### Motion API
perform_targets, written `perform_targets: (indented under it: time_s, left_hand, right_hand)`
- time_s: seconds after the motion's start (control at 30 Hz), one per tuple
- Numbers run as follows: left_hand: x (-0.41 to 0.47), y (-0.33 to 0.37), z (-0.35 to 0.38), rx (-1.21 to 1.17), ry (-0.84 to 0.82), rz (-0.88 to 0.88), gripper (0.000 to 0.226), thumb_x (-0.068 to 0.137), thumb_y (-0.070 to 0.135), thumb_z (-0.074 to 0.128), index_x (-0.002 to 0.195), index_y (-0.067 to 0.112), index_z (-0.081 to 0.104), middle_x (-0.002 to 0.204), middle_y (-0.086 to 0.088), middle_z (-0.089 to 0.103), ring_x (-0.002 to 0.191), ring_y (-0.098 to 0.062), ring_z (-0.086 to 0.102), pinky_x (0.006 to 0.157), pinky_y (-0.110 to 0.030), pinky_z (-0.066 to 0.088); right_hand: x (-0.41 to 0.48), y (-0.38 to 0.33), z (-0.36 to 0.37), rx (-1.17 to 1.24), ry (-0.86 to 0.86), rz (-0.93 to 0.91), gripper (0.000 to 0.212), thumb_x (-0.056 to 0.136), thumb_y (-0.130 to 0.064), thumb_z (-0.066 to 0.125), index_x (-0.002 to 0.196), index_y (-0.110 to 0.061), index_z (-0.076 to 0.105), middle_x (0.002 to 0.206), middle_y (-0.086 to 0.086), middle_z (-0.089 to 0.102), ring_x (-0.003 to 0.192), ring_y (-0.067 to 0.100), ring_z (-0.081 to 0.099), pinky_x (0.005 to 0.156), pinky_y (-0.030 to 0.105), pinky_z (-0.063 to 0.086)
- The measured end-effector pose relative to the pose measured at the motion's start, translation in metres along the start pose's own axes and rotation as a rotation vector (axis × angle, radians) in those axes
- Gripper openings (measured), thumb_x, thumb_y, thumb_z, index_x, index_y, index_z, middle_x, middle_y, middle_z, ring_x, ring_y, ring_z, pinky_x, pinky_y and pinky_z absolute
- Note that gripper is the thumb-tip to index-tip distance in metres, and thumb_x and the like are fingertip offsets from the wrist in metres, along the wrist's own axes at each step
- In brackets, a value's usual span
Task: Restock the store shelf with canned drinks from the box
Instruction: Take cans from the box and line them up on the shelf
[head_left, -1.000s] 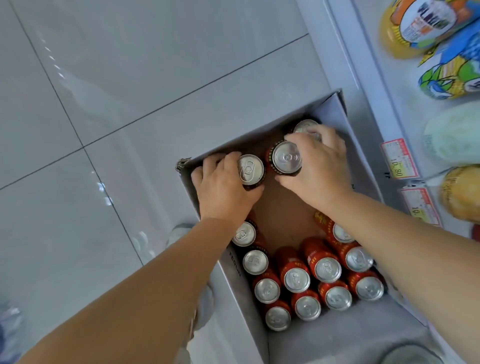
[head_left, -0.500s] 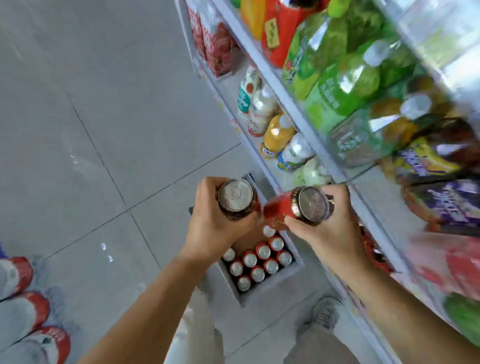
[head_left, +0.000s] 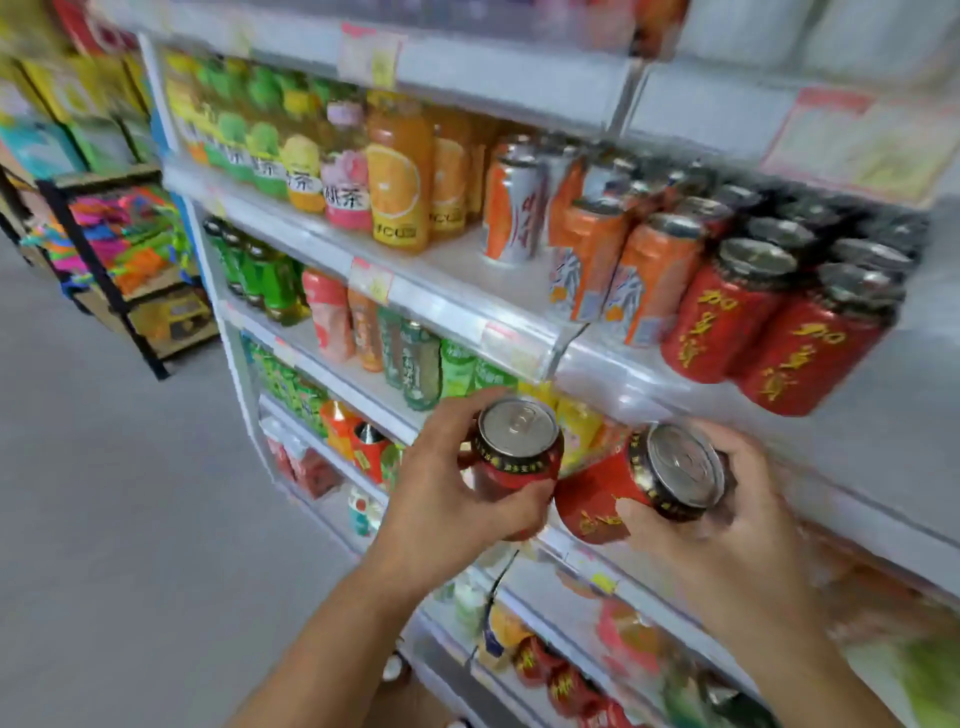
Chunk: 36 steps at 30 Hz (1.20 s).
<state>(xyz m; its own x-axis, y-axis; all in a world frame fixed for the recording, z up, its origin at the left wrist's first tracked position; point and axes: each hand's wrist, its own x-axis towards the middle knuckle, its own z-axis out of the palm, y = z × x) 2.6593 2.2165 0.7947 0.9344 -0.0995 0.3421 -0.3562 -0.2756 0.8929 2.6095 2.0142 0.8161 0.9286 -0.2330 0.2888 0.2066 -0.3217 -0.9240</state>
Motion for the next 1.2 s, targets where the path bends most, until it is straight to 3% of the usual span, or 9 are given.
perform_targets:
  time_s: [0.07,0.13,0.27,0.37,0.53,0.7,0.8,0.93,1.2]
  left_hand:
    - [0.016,0.032,0.015,-0.024,-0.027,0.074,0.064,0.061,0.045,0.079,0.120,0.043,0.054,0.118,0.018,0.060,0.109,-0.004,0.059,0.088,-0.022,0.049]
    - [0.029,0.060,0.034,-0.047,-0.053,0.156,0.063,0.061,0.046,0.079,0.119,0.043,0.055,0.116,0.017,0.061,0.107,-0.005,0.060,0.086,-0.023,0.050]
    - [0.049,0.101,0.075,-0.123,-0.084,0.275,0.062,0.061,0.048,0.076,0.119,0.040,0.056,0.116,0.013,0.062,0.105,-0.007,0.062,0.085,-0.030,0.053]
    - [0.058,0.115,0.101,-0.161,-0.109,0.311,0.062,0.061,0.048,0.076,0.119,0.038,0.058,0.118,0.015,0.061,0.108,-0.006,0.061,0.088,-0.035,0.054]
    - [0.071,0.109,0.125,-0.144,-0.107,0.295,0.067,0.061,0.050,0.078,0.123,0.033,0.058,0.121,0.007,0.062,0.108,-0.007,0.062,0.093,-0.039,0.053]
    - [0.079,0.106,0.132,-0.156,-0.070,0.273,0.063,0.060,0.051,0.076,0.118,0.038,0.057,0.120,0.009,0.063,0.103,-0.004,0.064,0.090,-0.036,0.055]
    - [0.085,0.105,0.133,-0.125,-0.065,0.277,0.062,0.061,0.052,0.077,0.119,0.040,0.057,0.121,0.010,0.062,0.106,-0.007,0.063,0.093,-0.038,0.053]
    - [0.086,0.104,0.136,-0.121,-0.084,0.289,0.060,0.063,0.052,0.076,0.118,0.045,0.055,0.124,0.011,0.059,0.110,-0.008,0.061,0.094,-0.040,0.053]
    - [0.086,0.098,0.139,-0.154,-0.118,0.291,0.069,0.065,0.054,0.075,0.128,0.040,0.053,0.129,0.010,0.056,0.113,-0.007,0.060,0.093,-0.039,0.054]
  right_hand:
    - [0.006,-0.021,-0.031,0.021,0.108,-0.012,0.062,0.061,-0.009,0.087,0.105,-0.041,0.058,0.103,-0.010,0.068,0.089,0.004,0.068,0.069,0.031,0.057]
    - [0.011,-0.040,-0.062,0.019,0.225,-0.016,0.062,0.063,0.000,0.085,0.105,-0.037,0.060,0.100,-0.009,0.069,0.076,-0.003,0.066,0.054,0.018,0.054]
    - [0.018,-0.062,-0.118,-0.141,0.395,-0.083,0.058,0.055,-0.029,0.086,0.104,-0.041,0.059,0.096,-0.029,0.066,0.085,-0.010,0.062,0.070,0.007,0.046]
    - [0.029,-0.062,-0.152,-0.216,0.441,-0.111,0.060,0.060,-0.021,0.089,0.108,-0.036,0.057,0.089,-0.027,0.064,0.080,-0.017,0.058,0.068,0.001,0.042]
    - [0.064,-0.045,-0.186,-0.356,0.361,-0.041,0.047,0.069,-0.019,0.083,0.094,-0.047,0.054,0.097,-0.030,0.057,0.086,-0.013,0.057,0.078,0.015,0.042]
    - [0.100,-0.017,-0.199,-0.443,0.348,0.024,0.050,0.070,-0.026,0.081,0.110,-0.034,0.053,0.107,-0.013,0.057,0.102,0.010,0.056,0.089,0.030,0.046]
    - [0.114,-0.006,-0.203,-0.404,0.372,0.045,0.052,0.073,-0.028,0.080,0.118,-0.029,0.052,0.107,-0.013,0.055,0.104,0.011,0.057,0.088,0.029,0.046]
    - [0.123,0.011,-0.210,-0.300,0.329,0.161,0.084,0.074,-0.030,0.082,0.141,-0.023,0.033,0.120,-0.006,0.049,0.107,0.012,0.053,0.088,0.029,0.042]
    - [0.160,0.036,-0.231,-0.372,0.312,0.248,0.070,0.075,-0.028,0.081,0.131,-0.013,0.041,0.121,0.004,0.055,0.107,0.019,0.056,0.093,0.036,0.049]
